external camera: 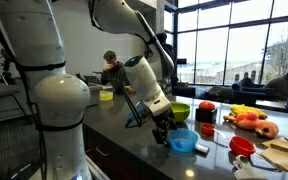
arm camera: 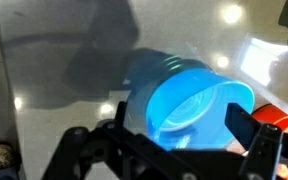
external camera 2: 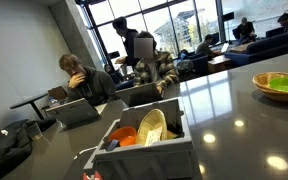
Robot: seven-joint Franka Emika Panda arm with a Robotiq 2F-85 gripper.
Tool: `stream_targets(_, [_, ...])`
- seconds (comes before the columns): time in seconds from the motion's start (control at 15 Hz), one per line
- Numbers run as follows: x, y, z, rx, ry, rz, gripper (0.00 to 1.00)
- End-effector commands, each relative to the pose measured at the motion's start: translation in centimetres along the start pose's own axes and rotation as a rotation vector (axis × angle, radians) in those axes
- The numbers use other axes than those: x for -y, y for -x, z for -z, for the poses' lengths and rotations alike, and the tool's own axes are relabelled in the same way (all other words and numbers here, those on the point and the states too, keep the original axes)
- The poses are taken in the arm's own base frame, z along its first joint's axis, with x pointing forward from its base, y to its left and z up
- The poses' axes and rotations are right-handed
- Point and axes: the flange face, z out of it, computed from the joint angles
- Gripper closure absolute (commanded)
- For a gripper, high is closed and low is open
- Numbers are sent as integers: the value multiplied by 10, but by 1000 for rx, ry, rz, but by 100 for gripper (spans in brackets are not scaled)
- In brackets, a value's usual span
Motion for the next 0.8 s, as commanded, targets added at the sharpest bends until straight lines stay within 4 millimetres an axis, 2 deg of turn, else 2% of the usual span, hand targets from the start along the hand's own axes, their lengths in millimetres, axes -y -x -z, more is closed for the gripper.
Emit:
stream_targets(0.0, [17,26,8,14,-4,119,0])
stream_targets(0.27, [48,86,16,61,-23,340,0])
stream_targets(0.4, [59,113,9,105,-48,418,0])
stream_targets(0.53, [65,127,2,142,-74,460,0])
stream_targets(0.73, [63,133,-11,181,-82,487,0])
